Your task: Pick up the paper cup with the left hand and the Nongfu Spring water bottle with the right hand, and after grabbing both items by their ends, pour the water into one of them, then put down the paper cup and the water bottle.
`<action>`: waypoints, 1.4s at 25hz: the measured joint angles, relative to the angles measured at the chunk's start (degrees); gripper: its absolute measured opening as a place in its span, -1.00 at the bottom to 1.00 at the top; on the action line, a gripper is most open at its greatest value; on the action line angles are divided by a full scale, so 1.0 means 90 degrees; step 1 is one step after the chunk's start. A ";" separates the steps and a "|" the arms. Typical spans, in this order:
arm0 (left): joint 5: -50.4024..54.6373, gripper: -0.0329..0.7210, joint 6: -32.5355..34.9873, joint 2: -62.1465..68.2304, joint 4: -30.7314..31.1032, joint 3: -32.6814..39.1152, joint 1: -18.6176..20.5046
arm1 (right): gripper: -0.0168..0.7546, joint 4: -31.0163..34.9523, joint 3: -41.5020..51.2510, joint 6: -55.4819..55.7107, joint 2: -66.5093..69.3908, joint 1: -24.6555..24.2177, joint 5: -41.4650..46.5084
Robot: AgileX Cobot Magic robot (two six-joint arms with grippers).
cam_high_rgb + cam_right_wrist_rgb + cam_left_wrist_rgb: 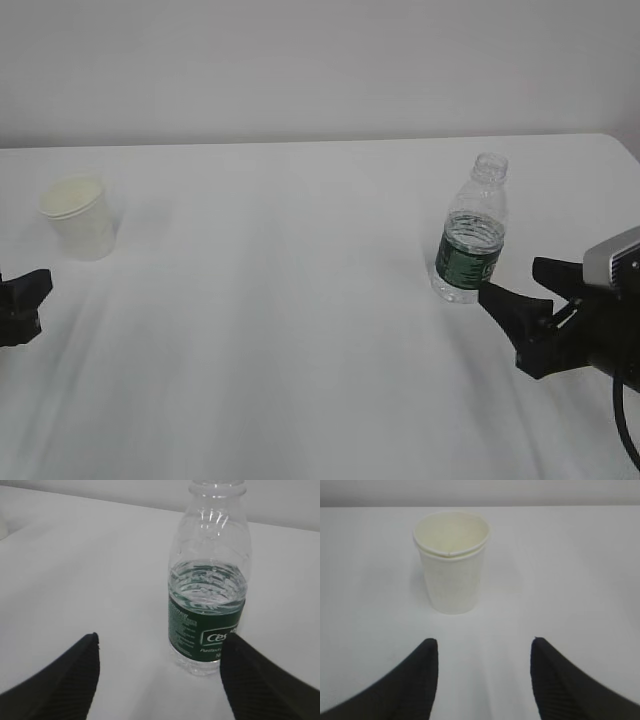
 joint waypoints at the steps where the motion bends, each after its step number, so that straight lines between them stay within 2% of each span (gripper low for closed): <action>1: -0.0021 0.20 0.0000 0.0068 0.0000 0.0000 0.0000 | 0.53 0.0029 0.0000 -0.0047 0.0030 0.0000 0.0000; 17: -0.0138 0.20 0.0000 0.0862 0.0041 -0.0024 0.0000 | 0.53 0.0728 0.0000 -0.0554 0.0414 0.0000 -0.0067; 35: -0.0141 0.20 0.0000 0.0862 0.0029 -0.0024 0.0000 | 0.53 0.0807 -0.0531 -0.0579 0.1218 0.0000 -0.0071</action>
